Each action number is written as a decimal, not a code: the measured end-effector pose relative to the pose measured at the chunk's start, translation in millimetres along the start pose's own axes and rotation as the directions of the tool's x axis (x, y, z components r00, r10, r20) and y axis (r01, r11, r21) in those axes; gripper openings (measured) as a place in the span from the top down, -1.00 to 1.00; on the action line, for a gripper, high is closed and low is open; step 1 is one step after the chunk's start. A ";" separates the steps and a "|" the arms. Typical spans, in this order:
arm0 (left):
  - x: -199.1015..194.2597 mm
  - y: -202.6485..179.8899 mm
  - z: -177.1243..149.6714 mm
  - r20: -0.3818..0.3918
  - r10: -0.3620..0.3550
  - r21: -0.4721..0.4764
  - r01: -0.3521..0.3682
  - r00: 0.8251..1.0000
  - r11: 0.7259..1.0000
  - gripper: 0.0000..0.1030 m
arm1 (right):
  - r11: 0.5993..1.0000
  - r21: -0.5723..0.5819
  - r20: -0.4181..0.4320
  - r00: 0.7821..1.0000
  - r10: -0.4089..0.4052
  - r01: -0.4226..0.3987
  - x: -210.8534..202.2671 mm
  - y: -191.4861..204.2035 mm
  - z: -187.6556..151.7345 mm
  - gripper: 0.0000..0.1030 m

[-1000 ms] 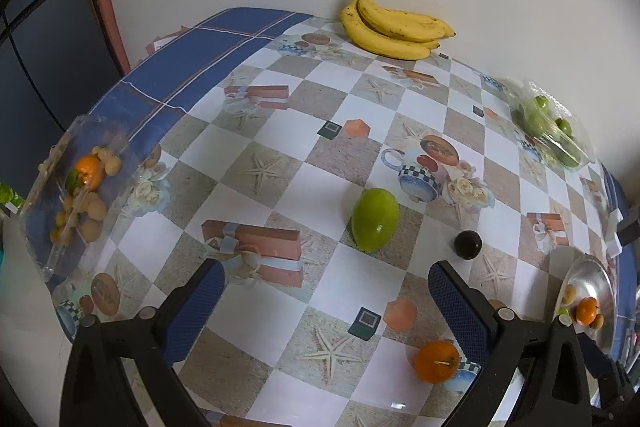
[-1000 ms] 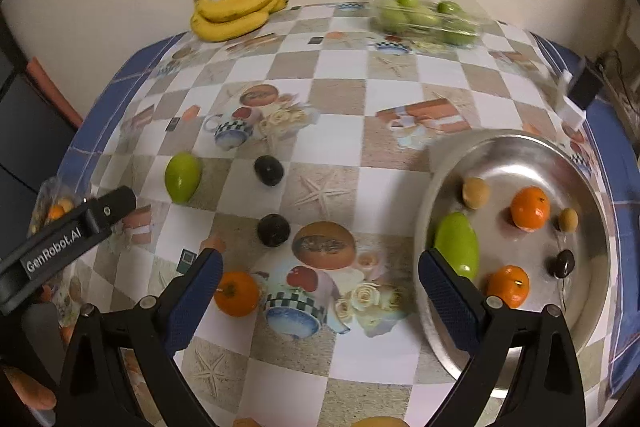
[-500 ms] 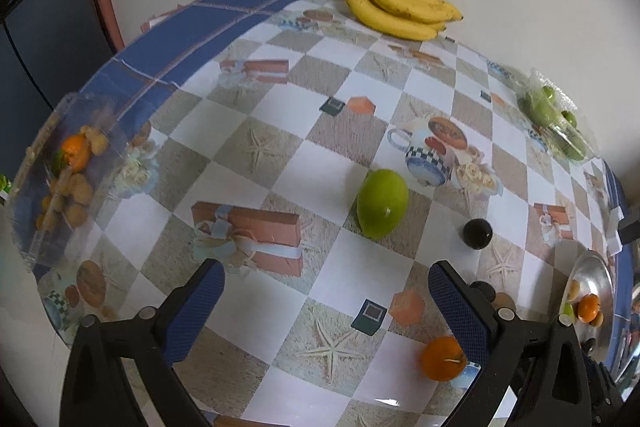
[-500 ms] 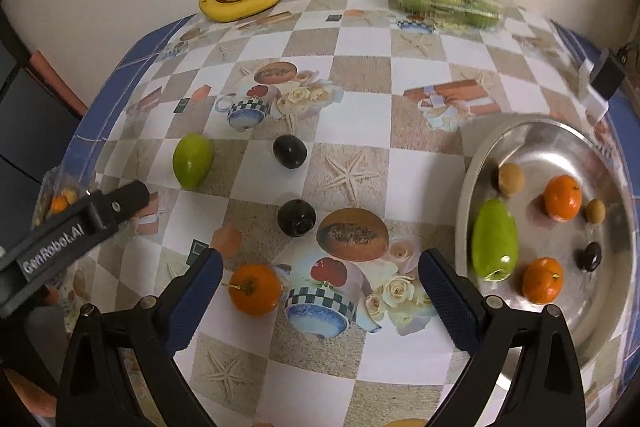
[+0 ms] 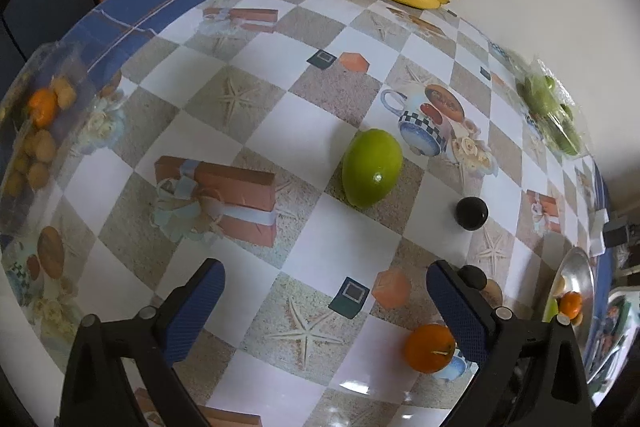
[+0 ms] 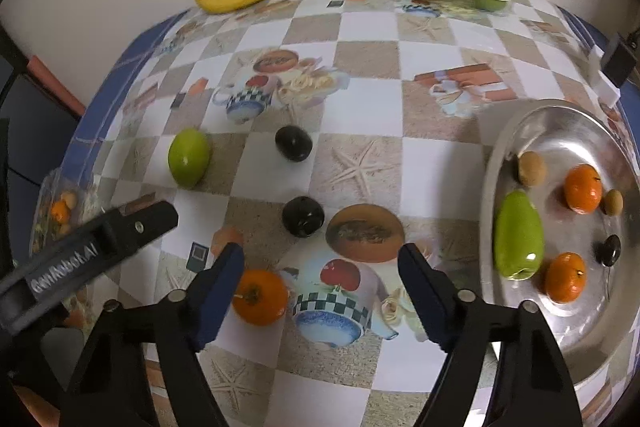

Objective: Organize fruits
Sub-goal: 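Grasp a black plum with the left tool while the right tool grasps an orange, then carry the black plum and orange with both tools over the steel bowl, then open both tools to drop the plum and orange into the bowl, then move both open tools back from the bowl toward the remaining fruit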

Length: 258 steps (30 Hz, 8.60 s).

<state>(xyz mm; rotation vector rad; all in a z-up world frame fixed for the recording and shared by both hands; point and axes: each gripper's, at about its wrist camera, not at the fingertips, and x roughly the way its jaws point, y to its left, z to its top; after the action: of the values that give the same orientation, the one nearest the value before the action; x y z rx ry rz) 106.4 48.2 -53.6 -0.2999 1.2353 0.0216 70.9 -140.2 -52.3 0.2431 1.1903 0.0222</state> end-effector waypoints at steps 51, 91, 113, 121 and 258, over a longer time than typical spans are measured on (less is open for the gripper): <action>0.2 8.5 0.5 -0.012 0.012 -0.046 -0.013 1.000 0.999 -0.94 | 0.997 0.020 -0.005 0.997 0.077 -0.077 -18.1 -2.4 1.2 0.26; 46.9 -109.5 -13.1 -0.118 -0.123 0.150 0.140 0.985 0.979 0.43 | 0.972 0.219 0.112 0.991 0.067 -0.090 -48.8 -103.7 19.5 0.26; -14.0 -168.7 -37.4 -0.024 -0.214 0.331 0.210 0.976 0.920 0.45 | 0.927 0.372 0.117 0.989 -0.092 0.042 -75.9 -172.2 9.1 0.26; -26.5 -223.2 -77.9 -0.060 -0.241 0.487 0.239 0.969 0.840 0.45 | 0.894 0.437 0.113 0.981 -0.157 0.093 -96.2 -212.6 -4.6 0.26; -18.3 -31.0 36.8 0.214 0.067 0.152 -0.101 0.975 0.983 -1.00 | 0.980 0.178 0.116 0.987 -0.108 0.086 -36.2 -68.1 28.4 -0.99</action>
<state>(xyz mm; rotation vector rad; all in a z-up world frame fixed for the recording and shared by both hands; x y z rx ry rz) 139.9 29.8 -19.0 -0.0999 1.0337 0.0244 75.9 -216.8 -22.8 0.3338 1.0783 -0.1801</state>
